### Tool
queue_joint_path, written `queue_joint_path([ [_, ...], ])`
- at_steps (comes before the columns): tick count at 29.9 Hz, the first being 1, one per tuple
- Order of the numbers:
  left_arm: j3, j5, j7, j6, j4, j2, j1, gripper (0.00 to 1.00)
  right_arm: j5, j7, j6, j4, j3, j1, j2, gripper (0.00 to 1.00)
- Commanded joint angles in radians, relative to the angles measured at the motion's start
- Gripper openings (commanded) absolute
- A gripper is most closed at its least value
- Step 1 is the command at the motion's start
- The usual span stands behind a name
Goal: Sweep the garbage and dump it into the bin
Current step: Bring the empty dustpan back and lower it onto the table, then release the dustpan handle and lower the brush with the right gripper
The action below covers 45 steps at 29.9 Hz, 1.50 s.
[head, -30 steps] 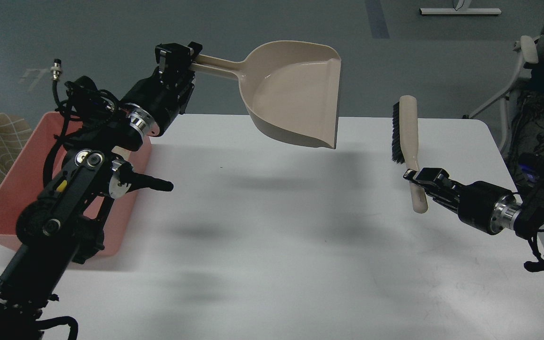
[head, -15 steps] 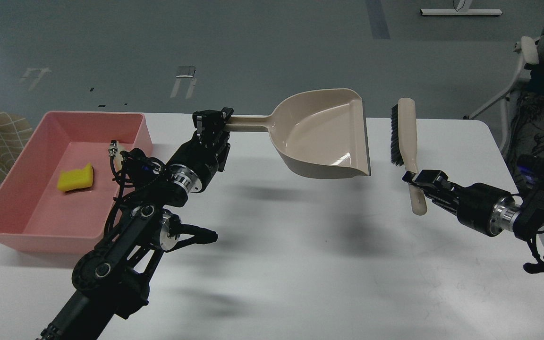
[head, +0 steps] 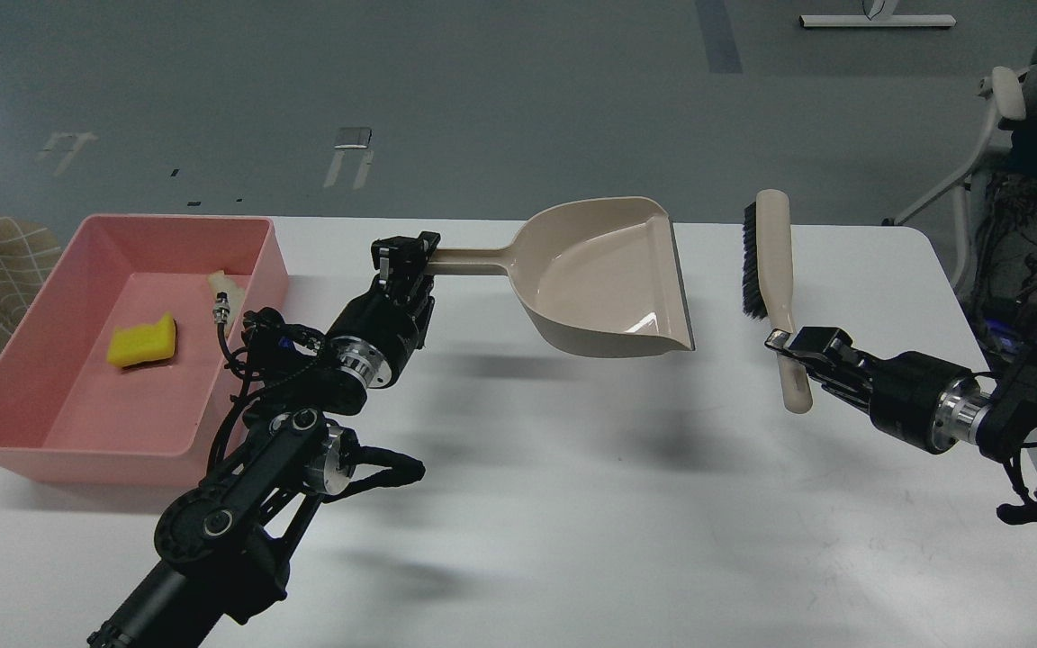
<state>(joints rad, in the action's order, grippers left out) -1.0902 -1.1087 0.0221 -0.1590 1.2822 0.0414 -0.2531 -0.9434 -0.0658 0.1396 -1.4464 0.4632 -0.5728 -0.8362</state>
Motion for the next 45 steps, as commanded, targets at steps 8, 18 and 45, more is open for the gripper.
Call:
queue_joint_path([
  [8,0.032,-0.117,-0.194,-0.016,-0.061,0.081,0.032,0.0,0.006,-0.005,0.028,-0.005,0.0,0.011,-0.014,0.0],
  [18,0.062,-0.168,-0.294,-0.034,-0.061,0.118,0.074,0.0,0.011,-0.003,0.13,-0.006,0.002,0.028,-0.02,0.0],
  [45,0.065,-0.204,-0.34,-0.066,-0.21,0.124,0.089,0.63,0.011,-0.003,0.149,-0.022,0.006,0.053,-0.021,0.0],
])
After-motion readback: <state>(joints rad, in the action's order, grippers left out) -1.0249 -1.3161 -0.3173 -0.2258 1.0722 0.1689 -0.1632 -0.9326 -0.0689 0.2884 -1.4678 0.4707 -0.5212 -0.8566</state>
